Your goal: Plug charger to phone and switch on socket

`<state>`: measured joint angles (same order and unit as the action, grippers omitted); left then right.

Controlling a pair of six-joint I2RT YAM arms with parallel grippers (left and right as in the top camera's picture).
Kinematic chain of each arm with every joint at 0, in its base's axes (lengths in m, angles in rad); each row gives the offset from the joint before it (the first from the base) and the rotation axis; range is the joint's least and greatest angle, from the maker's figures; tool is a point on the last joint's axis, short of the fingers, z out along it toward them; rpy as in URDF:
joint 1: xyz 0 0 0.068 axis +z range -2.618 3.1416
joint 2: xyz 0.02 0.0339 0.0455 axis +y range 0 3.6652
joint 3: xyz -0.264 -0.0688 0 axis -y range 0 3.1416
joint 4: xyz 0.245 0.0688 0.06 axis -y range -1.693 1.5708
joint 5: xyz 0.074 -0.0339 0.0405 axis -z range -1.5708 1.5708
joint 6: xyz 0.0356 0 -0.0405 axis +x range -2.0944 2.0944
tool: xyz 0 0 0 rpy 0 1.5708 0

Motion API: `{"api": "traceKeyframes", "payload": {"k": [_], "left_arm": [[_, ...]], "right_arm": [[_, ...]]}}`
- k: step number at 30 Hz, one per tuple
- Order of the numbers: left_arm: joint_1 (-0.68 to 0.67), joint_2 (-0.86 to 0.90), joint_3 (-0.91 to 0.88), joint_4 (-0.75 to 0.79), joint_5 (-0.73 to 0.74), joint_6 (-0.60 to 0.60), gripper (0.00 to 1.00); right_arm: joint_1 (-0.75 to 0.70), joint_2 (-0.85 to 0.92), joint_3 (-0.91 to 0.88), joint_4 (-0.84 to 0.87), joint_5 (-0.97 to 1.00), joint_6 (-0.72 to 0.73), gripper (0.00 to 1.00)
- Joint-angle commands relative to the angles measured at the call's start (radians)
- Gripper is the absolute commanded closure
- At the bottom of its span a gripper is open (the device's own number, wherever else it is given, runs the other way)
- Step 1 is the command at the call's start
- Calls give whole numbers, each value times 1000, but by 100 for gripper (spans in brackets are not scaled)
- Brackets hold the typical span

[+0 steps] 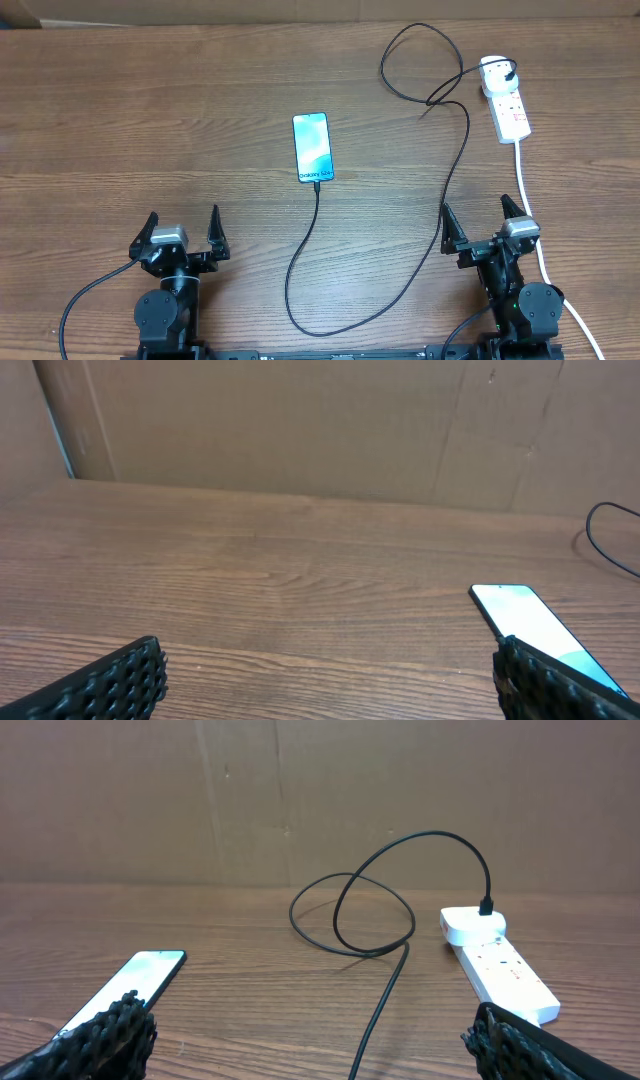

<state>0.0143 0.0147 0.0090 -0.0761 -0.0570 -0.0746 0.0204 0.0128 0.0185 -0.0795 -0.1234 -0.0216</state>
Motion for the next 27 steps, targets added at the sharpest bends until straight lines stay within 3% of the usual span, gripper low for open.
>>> {"api": "traceKeyframes", "payload": {"k": [1,27], "left_arm": [[-2,-11,-5,-2,6,16,0],[-2,-11,-4,1,24,30,0]], "right_arm": [[0,-10,-10,3,3,6,0],[0,-10,-10,3,3,6,0]]}}
